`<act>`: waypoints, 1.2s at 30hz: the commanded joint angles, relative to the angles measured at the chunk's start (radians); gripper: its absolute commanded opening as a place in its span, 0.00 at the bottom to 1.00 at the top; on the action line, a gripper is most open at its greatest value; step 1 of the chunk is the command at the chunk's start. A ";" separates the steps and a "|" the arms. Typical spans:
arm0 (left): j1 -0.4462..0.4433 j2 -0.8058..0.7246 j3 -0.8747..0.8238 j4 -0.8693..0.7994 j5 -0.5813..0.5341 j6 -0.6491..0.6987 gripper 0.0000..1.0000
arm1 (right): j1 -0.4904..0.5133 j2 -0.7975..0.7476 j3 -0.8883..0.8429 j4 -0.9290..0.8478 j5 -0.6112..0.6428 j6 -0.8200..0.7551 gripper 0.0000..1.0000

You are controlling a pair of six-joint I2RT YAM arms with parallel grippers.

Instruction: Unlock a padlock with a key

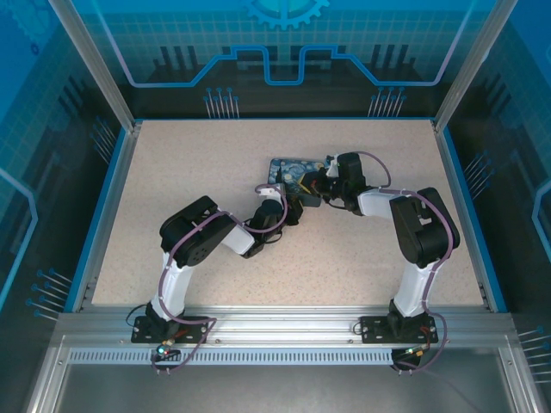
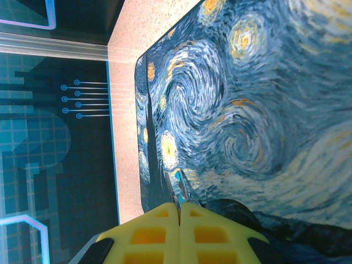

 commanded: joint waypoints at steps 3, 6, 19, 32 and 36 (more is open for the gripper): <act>-0.004 -0.011 0.005 0.023 -0.006 -0.009 0.06 | -0.011 0.031 0.011 -0.035 -0.007 -0.005 0.00; -0.006 -0.019 0.001 0.020 0.008 -0.010 0.13 | -0.012 0.032 0.011 -0.034 -0.008 -0.003 0.00; -0.032 -0.025 0.033 -0.105 -0.035 0.016 0.40 | -0.011 0.028 0.005 -0.029 -0.008 -0.001 0.00; -0.059 -0.025 0.077 -0.231 -0.144 0.068 0.36 | -0.011 0.034 -0.002 -0.019 -0.012 0.003 0.00; -0.060 -0.020 0.074 -0.212 -0.155 0.066 0.34 | -0.013 0.035 -0.003 -0.017 -0.013 0.001 0.00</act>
